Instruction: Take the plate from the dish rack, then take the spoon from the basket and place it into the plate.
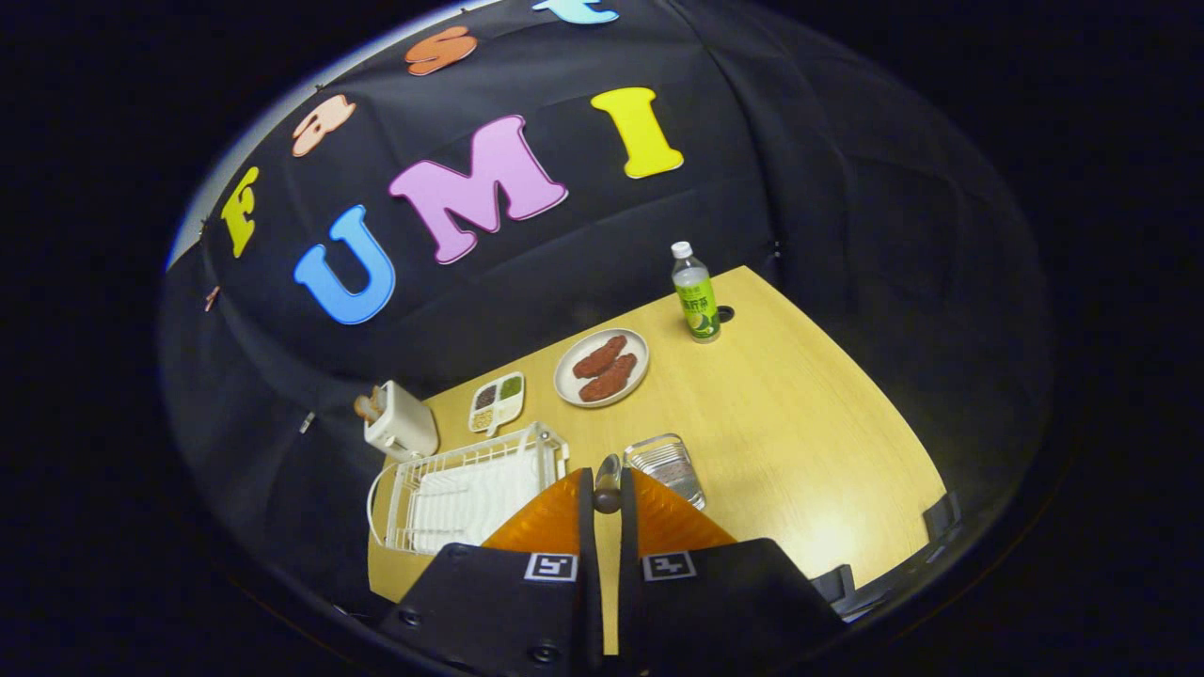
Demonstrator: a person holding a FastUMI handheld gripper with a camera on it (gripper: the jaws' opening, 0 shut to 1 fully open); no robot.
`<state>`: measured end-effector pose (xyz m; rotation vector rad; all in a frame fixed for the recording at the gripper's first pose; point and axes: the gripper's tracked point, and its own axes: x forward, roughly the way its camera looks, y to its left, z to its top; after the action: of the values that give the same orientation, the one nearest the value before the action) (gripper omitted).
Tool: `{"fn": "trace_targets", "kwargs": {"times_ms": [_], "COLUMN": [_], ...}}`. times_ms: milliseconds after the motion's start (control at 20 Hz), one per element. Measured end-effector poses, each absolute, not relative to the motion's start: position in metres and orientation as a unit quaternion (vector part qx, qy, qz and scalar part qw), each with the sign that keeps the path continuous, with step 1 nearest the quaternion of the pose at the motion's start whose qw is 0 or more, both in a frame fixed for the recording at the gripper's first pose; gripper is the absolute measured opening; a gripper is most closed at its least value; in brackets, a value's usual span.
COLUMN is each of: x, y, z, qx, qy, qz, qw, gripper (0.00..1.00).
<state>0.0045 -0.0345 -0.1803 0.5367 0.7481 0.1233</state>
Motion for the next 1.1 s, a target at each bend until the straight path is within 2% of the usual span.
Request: {"fn": "trace_targets", "kwargs": {"times_ms": [250,500,750,1100], "x": [-0.04,-0.08,-0.099,-0.104], "y": [0.04,0.119,0.171,0.202], "z": [-0.164,-0.198,-0.249,-0.303], "qx": [0.277,0.279,0.285,0.336], "qy": [0.386,0.426,0.463,0.488], "qz": [0.164,0.225,0.236,0.213], "qw": [0.864,0.831,0.805,0.776], "gripper": [0.1,0.1,0.11,0.11]}}
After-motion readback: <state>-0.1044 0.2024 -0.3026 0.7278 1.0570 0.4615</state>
